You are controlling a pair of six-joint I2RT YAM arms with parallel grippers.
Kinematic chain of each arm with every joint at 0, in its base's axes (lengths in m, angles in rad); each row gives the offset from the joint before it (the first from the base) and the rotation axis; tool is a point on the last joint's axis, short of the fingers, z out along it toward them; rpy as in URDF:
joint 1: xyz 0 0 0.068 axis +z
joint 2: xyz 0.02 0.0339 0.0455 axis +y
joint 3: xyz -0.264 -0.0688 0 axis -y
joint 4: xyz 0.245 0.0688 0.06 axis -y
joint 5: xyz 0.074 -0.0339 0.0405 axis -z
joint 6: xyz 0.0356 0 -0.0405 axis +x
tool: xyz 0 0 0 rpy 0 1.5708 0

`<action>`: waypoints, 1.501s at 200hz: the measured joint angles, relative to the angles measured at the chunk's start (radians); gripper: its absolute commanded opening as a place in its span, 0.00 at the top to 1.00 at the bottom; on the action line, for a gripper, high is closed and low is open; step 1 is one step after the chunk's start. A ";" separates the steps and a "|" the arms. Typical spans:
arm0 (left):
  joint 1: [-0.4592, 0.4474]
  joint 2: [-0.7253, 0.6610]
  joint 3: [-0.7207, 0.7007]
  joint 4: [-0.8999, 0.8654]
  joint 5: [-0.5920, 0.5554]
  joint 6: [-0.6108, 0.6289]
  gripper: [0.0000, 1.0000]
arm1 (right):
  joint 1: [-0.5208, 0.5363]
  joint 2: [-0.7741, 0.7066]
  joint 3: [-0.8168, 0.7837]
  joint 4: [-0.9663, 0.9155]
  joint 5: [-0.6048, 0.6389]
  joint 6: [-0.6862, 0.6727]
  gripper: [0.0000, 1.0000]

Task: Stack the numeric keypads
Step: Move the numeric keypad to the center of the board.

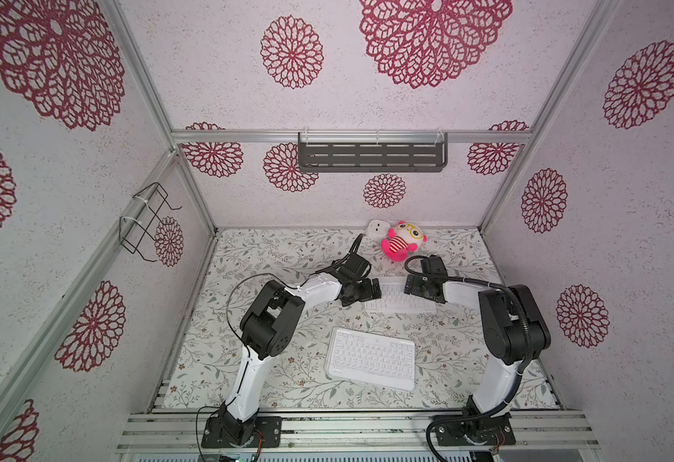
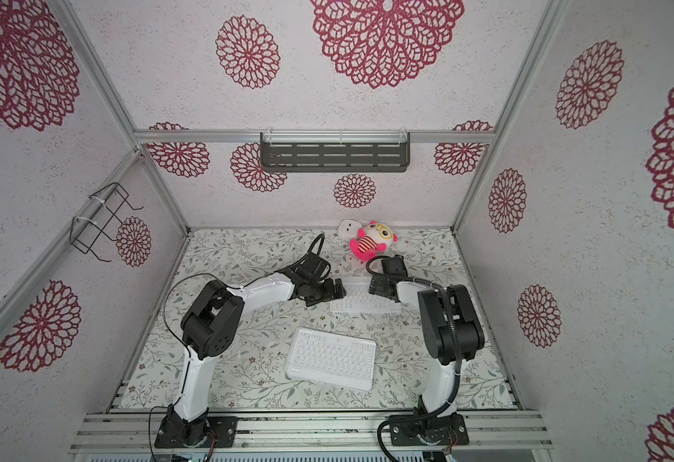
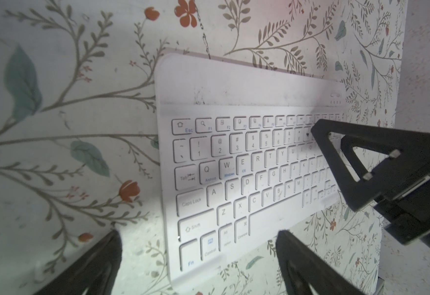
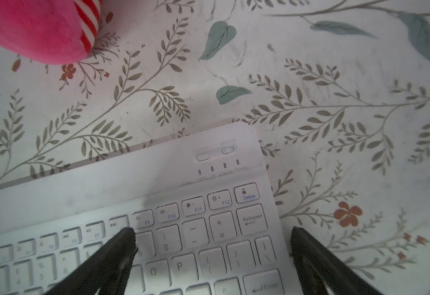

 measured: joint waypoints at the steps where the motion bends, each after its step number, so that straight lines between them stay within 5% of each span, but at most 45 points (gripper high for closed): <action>1: 0.000 0.000 0.000 0.000 0.000 0.000 0.02 | 0.000 0.000 0.000 0.000 0.000 -0.002 0.03; 47: -0.001 0.000 0.003 -0.012 -0.012 0.003 0.02 | 0.064 -0.001 0.000 0.004 -0.021 -0.006 0.03; 129: 0.029 -0.040 -0.030 -0.150 -0.196 0.035 0.02 | 0.233 -0.033 -0.016 -0.031 -0.044 0.039 0.04; 300: 0.022 -0.058 -0.054 -0.209 -0.241 0.068 0.02 | 0.276 -0.054 -0.020 -0.094 0.001 0.152 0.02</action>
